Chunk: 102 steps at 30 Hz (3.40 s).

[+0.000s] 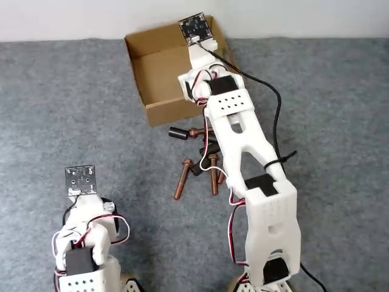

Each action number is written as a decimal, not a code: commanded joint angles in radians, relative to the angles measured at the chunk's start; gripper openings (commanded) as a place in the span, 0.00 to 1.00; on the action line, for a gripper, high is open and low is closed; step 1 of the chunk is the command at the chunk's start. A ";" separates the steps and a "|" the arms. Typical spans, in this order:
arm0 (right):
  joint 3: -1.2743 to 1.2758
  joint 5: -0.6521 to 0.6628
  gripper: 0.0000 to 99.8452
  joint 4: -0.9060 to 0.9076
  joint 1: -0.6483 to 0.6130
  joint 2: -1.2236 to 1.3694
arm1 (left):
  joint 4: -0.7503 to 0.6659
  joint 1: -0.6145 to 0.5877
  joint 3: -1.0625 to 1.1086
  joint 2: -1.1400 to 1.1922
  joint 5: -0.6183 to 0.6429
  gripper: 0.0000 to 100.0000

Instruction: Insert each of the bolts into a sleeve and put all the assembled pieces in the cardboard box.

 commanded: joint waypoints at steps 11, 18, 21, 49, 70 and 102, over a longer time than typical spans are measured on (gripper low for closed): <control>-0.048 0.009 0.01 0.364 -0.091 -0.150 | 0.003 -0.008 -0.002 -0.008 0.009 0.00; -0.043 0.236 0.01 0.458 -0.148 -0.105 | 0.003 -0.008 -0.002 -0.008 0.009 0.00; -0.046 0.382 0.01 0.449 -0.153 -0.058 | 0.003 -0.008 -0.002 -0.008 0.009 0.00; -0.077 0.603 0.19 0.226 -0.162 0.305 | 0.003 -0.008 -0.002 -0.008 0.009 0.00; -0.663 0.506 0.01 0.789 -0.194 0.392 | 0.003 -0.008 -0.002 -0.008 0.009 0.00; 0.420 -0.310 0.01 0.858 0.056 -0.699 | -0.034 -0.002 -0.002 -0.008 0.003 0.01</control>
